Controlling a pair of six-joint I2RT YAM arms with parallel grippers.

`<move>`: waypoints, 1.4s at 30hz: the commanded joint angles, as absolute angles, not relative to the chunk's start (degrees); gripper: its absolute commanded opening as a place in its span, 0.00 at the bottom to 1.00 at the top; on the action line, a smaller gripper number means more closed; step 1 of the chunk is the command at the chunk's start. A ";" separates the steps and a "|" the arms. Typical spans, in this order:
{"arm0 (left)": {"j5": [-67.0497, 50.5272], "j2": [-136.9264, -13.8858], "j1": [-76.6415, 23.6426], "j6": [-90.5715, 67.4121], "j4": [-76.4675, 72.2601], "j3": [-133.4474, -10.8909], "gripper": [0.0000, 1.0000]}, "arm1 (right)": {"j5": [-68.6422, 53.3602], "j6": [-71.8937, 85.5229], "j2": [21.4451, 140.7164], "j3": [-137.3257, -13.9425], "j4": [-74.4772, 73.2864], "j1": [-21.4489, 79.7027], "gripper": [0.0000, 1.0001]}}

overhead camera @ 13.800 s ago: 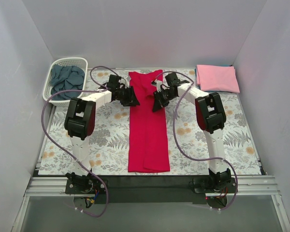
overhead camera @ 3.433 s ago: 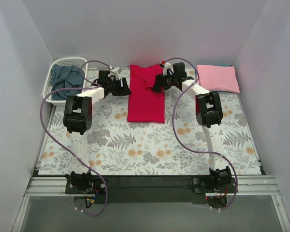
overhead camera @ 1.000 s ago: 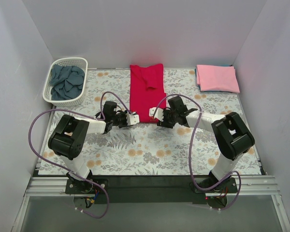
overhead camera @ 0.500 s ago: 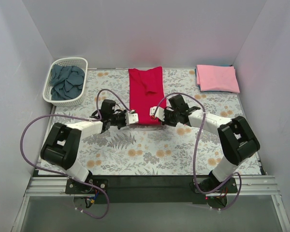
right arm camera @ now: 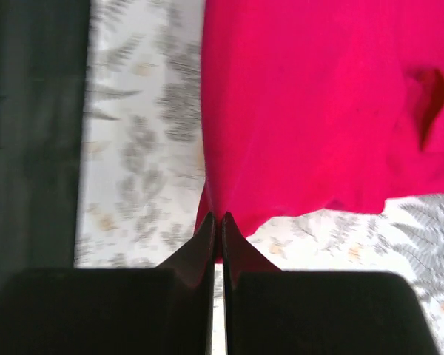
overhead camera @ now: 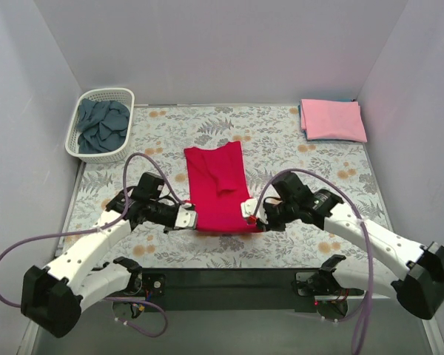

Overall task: Fold and stack the t-shirts
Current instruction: Fold the tshirt

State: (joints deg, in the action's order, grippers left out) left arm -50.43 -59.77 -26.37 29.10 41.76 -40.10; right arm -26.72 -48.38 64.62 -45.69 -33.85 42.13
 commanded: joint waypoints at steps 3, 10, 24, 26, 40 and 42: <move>-57.13 -53.08 -27.60 24.89 56.69 -41.57 0.00 | -28.12 -48.95 60.99 -48.68 -43.50 45.00 0.01; -55.63 -65.70 -18.59 19.25 48.70 -50.00 0.00 | -29.26 -55.10 76.44 -63.79 -43.77 37.29 0.01; -51.16 -103.94 -8.44 8.10 25.85 -68.72 0.00 | -31.73 -59.33 116.61 -93.86 -43.24 28.74 0.01; -48.70 -106.42 -8.35 5.02 23.13 -69.78 0.00 | -30.51 -58.80 120.47 -96.05 -42.46 28.56 0.01; -50.27 -92.21 -12.92 13.52 33.37 -50.64 0.00 | -34.97 -50.98 108.57 -72.91 -39.91 32.95 0.01; -51.23 -88.09 -13.18 14.15 35.50 -47.65 0.00 | -35.59 -48.54 105.83 -69.54 -39.90 33.57 0.01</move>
